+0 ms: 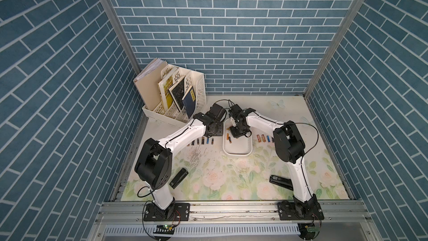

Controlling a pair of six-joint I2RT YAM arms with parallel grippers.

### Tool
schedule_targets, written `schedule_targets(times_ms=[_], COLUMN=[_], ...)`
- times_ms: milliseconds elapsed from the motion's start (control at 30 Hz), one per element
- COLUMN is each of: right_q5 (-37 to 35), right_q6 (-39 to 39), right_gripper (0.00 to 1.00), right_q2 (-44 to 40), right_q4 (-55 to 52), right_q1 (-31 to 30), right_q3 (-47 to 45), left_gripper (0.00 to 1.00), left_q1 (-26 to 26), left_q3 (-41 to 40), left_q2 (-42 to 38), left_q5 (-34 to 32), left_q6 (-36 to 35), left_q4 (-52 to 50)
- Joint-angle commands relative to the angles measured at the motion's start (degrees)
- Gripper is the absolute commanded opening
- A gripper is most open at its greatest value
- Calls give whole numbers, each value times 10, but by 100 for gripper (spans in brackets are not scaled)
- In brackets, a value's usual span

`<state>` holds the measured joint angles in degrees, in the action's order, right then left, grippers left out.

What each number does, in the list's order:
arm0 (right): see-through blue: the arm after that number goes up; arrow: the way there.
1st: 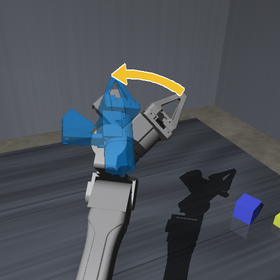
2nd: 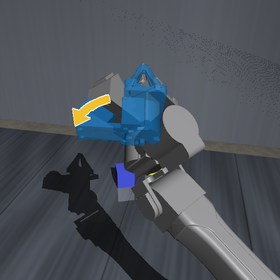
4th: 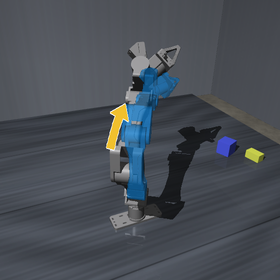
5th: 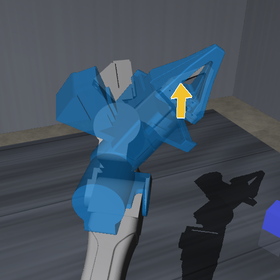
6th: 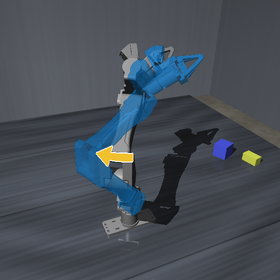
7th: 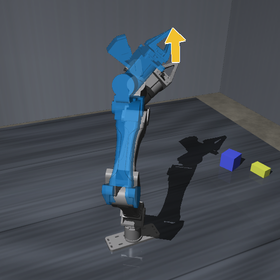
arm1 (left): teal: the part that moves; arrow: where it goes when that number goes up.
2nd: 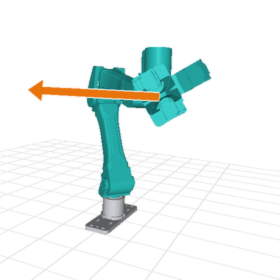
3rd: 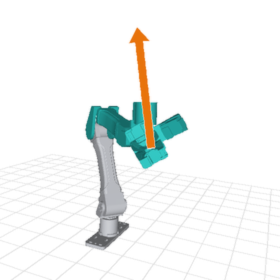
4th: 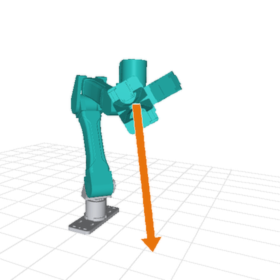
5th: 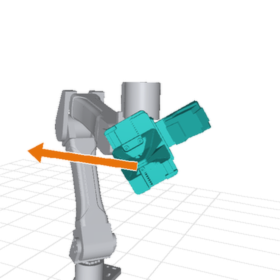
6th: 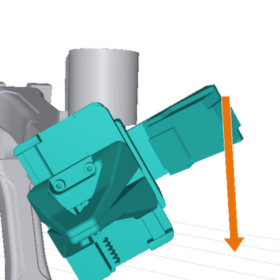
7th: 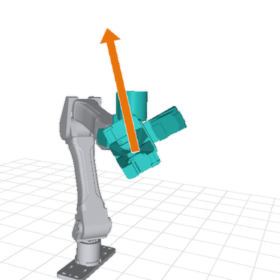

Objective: Take the batteries out of the storage box
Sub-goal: Pick up the battery from the storage box.

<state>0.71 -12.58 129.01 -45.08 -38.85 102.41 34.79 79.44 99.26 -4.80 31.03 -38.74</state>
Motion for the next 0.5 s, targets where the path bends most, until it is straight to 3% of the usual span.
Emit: schedule_targets(times_ms=[0,467], right_q5=[-23,30], right_q6=[11,-9], right_gripper=[23,11], right_q2=[27,-5], right_q4=[-34,-19], right_q1=[-3,-3], right_q3=[-1,2], left_gripper=[55,56], left_q1=[-3,-4], left_q3=[-9,-14], left_q2=[-14,-15], left_q5=[1,4], left_q6=[-6,-12], left_q4=[-3,1])
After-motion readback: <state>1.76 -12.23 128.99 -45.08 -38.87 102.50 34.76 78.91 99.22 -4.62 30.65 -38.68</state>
